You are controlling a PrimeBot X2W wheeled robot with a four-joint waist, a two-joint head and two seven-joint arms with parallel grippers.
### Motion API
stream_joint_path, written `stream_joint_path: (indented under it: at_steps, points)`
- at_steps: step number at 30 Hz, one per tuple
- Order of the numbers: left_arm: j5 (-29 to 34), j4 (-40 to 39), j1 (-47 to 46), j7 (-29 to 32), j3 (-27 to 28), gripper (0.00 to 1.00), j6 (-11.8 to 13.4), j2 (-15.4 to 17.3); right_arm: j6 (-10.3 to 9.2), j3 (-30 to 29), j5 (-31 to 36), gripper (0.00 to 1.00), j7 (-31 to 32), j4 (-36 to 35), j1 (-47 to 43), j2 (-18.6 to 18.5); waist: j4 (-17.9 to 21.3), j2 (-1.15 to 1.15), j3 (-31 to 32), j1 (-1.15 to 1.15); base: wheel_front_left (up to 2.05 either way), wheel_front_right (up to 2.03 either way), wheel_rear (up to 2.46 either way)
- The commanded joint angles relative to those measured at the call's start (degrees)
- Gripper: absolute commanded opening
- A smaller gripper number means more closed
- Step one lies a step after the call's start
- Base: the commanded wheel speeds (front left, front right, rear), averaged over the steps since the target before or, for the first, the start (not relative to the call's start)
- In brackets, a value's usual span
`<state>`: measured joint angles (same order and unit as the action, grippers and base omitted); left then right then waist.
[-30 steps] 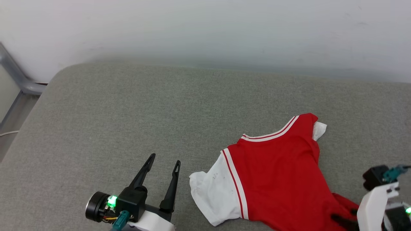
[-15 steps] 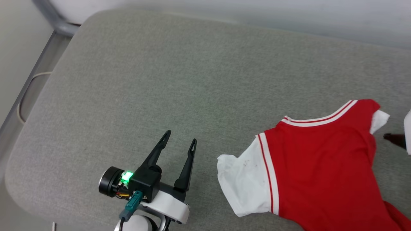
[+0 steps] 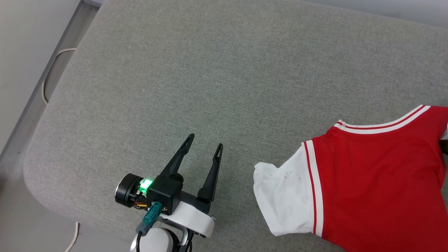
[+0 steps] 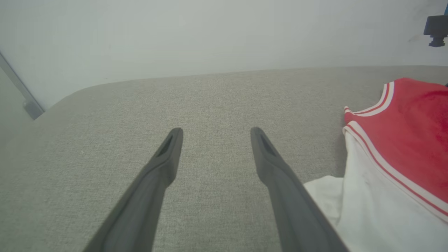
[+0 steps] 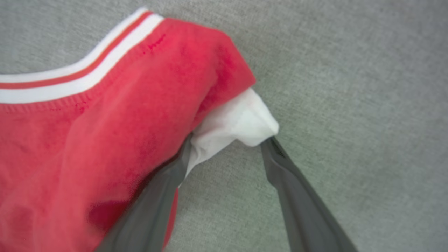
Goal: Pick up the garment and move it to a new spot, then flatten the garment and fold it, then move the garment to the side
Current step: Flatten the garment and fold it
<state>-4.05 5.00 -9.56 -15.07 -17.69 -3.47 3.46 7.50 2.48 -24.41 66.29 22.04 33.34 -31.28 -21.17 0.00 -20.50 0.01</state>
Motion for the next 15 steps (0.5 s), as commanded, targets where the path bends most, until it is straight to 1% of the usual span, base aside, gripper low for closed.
stream_joint_path:
  at_steps: [1, 2, 4, 9, 15]
  points:
    - [-0.01, 0.06, -0.48, -0.15, 0.17, 1.0, 0.27, -0.15, -0.01, 1.66, -0.74, 0.49, 0.05, 1.96, -3.22, 1.63, 0.09, 0.0, -0.01, -0.01, 0.0, 0.0, 0.0]
    - [0.01, 0.16, -0.49, -0.15, 0.24, 1.0, 0.29, -0.18, -0.01, 2.09, -1.19, 0.0, -0.08, 2.34, -3.6, 1.72, 0.19, 0.0, 0.06, -0.01, 0.0, 0.0, 0.0]
    - [0.13, 0.33, -0.5, -0.15, 0.46, 1.0, 0.31, -0.19, 0.0, 3.05, -1.86, 0.0, -0.32, 2.93, -4.26, 1.46, 0.55, 0.0, 0.32, -0.01, 0.0, 0.0, 0.0]
    - [0.38, 0.74, -0.3, -0.15, 1.01, 1.0, 0.09, -0.09, -0.05, 3.36, -3.36, 0.0, -2.21, 3.8, -4.6, -0.75, 2.14, 0.0, 2.1, -0.01, 0.0, 0.0, 0.0]
    - [0.39, 0.98, 0.92, -0.15, 2.07, 1.0, -0.11, 0.42, -0.05, 3.33, -5.22, 0.0, -4.28, 3.39, -6.01, -2.89, 5.13, 0.0, 5.51, -0.01, 0.0, 0.0, 0.0]
